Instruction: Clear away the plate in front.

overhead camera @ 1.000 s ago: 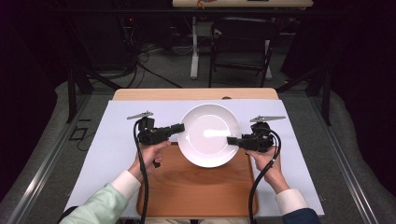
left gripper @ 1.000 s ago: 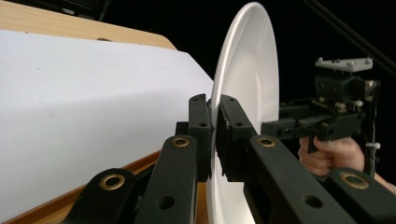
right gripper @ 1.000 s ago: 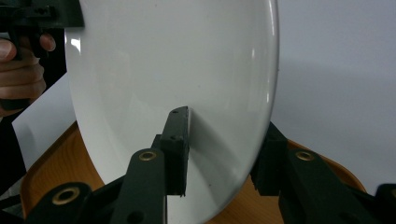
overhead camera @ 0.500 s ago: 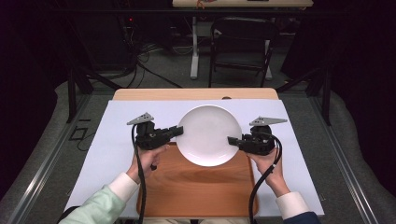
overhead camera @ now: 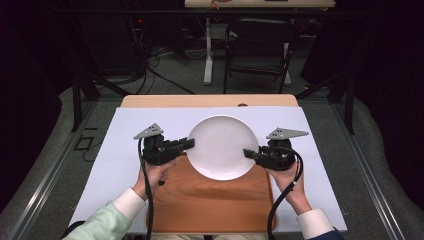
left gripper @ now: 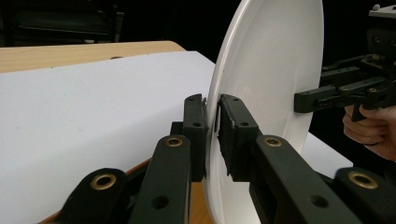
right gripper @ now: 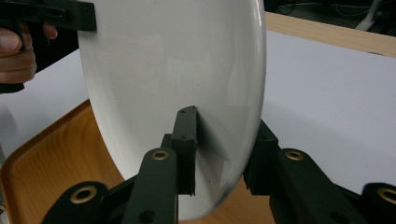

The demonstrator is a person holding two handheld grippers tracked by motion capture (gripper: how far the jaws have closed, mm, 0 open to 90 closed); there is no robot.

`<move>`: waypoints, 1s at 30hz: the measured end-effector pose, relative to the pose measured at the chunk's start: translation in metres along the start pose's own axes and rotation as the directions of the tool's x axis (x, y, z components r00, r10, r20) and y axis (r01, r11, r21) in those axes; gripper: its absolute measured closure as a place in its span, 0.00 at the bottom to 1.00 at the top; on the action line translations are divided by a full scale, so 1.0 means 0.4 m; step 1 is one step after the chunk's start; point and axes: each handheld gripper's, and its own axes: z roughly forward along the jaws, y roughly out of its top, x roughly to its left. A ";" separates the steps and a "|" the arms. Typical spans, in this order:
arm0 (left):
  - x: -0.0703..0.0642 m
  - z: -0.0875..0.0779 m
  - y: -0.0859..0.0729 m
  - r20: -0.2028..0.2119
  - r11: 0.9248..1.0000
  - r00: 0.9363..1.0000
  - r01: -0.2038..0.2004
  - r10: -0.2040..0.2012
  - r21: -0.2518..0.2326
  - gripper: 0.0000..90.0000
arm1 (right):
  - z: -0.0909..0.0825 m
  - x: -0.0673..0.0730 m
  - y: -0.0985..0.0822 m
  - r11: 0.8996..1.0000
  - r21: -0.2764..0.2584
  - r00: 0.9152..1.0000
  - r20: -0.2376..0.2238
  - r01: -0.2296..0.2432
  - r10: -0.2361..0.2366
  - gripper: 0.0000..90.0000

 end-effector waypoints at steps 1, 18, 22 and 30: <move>-0.001 -0.003 -0.001 0.000 1.000 1.000 -0.003 0.003 0.000 0.90 | -0.002 0.006 0.000 1.000 -0.002 1.000 -0.001 0.009 -0.009 0.79; -0.023 -0.045 -0.029 0.005 1.000 1.000 -0.002 0.002 0.006 0.90 | -0.017 0.046 -0.014 0.999 0.001 0.999 -0.020 0.036 -0.036 0.80; -0.027 -0.056 -0.038 0.007 1.000 1.000 0.003 -0.003 0.011 0.90 | -0.019 0.057 -0.019 0.999 0.007 0.999 -0.027 0.041 -0.041 0.80; -0.034 -0.070 -0.051 0.017 1.000 1.000 0.017 -0.018 0.024 0.90 | -0.025 0.075 -0.030 0.999 0.019 0.998 -0.039 0.042 -0.042 0.80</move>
